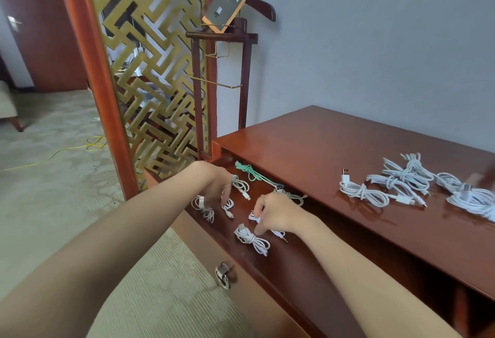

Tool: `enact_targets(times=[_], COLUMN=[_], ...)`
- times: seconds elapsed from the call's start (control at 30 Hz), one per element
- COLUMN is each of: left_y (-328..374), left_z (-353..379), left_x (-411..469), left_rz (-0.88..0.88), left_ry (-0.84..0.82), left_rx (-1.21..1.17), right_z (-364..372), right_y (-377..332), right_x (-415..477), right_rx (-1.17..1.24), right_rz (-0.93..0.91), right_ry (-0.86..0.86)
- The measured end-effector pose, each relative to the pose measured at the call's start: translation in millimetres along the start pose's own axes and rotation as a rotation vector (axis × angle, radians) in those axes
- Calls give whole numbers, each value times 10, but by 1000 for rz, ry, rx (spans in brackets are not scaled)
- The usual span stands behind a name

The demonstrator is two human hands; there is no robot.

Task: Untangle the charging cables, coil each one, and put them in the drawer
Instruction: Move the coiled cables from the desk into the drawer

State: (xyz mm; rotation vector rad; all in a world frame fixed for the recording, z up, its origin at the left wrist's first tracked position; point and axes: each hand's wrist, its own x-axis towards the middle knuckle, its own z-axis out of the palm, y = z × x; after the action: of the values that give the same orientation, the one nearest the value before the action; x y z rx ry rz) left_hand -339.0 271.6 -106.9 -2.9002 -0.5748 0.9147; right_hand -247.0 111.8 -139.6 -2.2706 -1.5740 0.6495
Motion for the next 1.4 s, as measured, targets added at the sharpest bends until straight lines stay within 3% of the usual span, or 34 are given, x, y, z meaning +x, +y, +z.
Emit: enact_targets(times=[0.17, 0.43, 0.67, 0.93, 1.23, 1.4], left_y=[231, 961, 1502, 1735, 1764, 1765], left_z=[-447, -985, -1159, -925, -622, -588], left_x=[-40, 78, 292, 645, 778, 799], left_rz=[118, 286, 475, 517, 521, 526], left_ry=[195, 495, 734, 660, 866, 881], left_rx=[-121, -1, -1, 14, -68, -125], right_z=[-411, -1086, -1457, -1272, -1198, -1150], right_y=[142, 471, 997, 1443, 1564, 1576], right_x=[-105, -565, -779, -700, -595, -589], right_rx=[-23, 72, -155, -301, -292, -288], right_rz=[34, 175, 290, 386, 390, 371], right_ry=[123, 318, 653, 516, 641, 652])
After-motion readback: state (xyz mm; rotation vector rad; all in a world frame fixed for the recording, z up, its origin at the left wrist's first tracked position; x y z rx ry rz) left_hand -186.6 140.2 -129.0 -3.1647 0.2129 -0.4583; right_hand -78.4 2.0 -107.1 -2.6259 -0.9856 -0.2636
